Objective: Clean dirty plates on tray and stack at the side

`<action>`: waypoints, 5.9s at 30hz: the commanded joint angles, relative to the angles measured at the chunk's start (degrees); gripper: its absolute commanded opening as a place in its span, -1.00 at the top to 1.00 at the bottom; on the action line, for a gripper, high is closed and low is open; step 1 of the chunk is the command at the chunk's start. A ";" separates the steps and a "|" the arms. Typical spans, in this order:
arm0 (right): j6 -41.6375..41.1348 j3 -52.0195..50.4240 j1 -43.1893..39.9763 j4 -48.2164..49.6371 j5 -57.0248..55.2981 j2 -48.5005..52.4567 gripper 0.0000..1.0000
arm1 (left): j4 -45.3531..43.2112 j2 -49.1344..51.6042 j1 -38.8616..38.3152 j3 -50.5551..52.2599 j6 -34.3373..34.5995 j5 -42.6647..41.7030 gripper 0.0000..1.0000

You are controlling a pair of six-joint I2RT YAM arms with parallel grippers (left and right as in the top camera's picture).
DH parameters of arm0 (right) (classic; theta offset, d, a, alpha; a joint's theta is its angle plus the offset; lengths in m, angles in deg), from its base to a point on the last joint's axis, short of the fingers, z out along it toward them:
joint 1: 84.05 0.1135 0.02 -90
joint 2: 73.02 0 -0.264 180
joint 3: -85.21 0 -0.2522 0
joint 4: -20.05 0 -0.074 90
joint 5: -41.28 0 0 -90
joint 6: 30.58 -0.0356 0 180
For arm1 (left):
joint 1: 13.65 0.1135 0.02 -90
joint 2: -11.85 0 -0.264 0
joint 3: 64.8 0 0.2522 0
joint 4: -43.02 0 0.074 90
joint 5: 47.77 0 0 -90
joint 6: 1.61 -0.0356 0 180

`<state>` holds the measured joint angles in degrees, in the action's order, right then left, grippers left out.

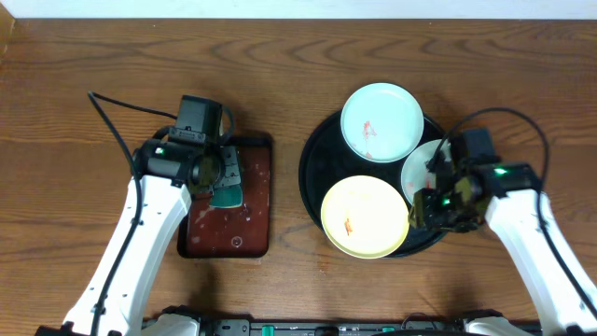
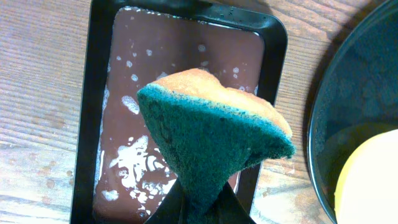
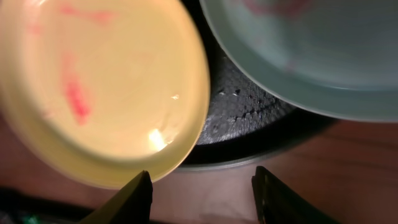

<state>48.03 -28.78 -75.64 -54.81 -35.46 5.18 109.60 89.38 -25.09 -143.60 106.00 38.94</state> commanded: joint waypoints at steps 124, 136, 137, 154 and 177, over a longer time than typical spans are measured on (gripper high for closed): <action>-12.11 -10.38 8.96 29.40 -11.34 11.02 0.98 | -23.74 40.06 -28.59 -9.25 16.76 -12.00 0.85; -10.80 -10.38 8.96 29.38 -11.32 11.02 0.98 | -34.93 47.06 -30.84 -9.35 22.49 -32.11 0.85; -10.80 -10.38 8.96 29.38 -11.32 11.02 0.97 | -34.93 46.99 -31.01 -9.38 22.27 -32.15 0.85; -10.78 -10.38 8.96 29.44 -11.32 11.02 0.98 | -36.04 45.03 -35.82 -9.60 18.43 -31.78 0.85; -10.80 -10.38 8.96 28.74 -11.32 11.02 0.97 | -5.20 44.85 -27.19 -20.94 16.72 2.29 0.85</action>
<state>35.98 -38.11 -67.03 -25.59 -47.38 15.36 100.36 130.76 -54.47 -163.36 123.42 26.22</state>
